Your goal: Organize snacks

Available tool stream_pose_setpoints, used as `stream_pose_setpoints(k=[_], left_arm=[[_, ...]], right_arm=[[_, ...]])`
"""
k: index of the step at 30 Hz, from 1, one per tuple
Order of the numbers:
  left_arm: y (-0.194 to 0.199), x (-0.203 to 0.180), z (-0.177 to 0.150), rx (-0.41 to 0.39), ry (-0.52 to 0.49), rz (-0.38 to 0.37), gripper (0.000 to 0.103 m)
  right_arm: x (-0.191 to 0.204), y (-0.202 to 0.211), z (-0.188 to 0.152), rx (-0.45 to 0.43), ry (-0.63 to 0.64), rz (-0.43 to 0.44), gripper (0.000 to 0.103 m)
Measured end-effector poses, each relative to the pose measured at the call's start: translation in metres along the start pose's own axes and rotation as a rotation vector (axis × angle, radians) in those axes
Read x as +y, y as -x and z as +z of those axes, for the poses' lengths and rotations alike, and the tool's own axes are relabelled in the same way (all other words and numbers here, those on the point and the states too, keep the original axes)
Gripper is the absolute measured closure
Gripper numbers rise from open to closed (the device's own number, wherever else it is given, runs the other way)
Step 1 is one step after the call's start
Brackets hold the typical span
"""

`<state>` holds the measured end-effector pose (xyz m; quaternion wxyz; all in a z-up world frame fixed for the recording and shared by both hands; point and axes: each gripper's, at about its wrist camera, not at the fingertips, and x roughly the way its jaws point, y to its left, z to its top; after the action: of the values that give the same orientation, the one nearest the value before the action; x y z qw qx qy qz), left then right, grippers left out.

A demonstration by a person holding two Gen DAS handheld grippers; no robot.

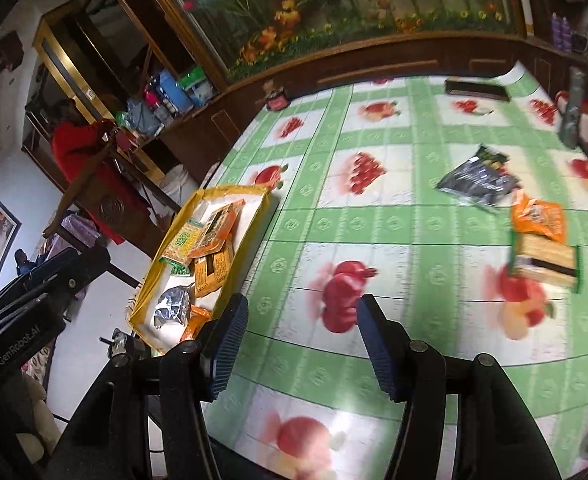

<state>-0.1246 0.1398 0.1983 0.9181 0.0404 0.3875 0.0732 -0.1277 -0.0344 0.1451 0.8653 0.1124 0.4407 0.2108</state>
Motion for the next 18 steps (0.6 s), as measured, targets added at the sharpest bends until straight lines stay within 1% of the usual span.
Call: stream_pose_setpoints(k=[5, 11, 15, 18], left_arm=[[0.022, -0.028, -0.002, -0.035, -0.021, -0.005, 0.041], [0.039, -0.054, 0.001, -0.066, -0.042, -0.019, 0.041], [0.041, -0.063, 0.003, -0.063, -0.037, -0.044, 0.041], [0.035, -0.066, 0.002, -0.031, -0.013, -0.083, 0.041]], right_arm=[[-0.019, 0.040, -0.007, -0.059, 0.007, -0.002, 0.043], [-0.045, 0.075, -0.009, -0.114, -0.011, -0.010, 0.042], [-0.062, 0.090, -0.010, -0.141, -0.034, -0.016, 0.040], [-0.087, 0.094, -0.011, -0.155, -0.096, -0.038, 0.039]])
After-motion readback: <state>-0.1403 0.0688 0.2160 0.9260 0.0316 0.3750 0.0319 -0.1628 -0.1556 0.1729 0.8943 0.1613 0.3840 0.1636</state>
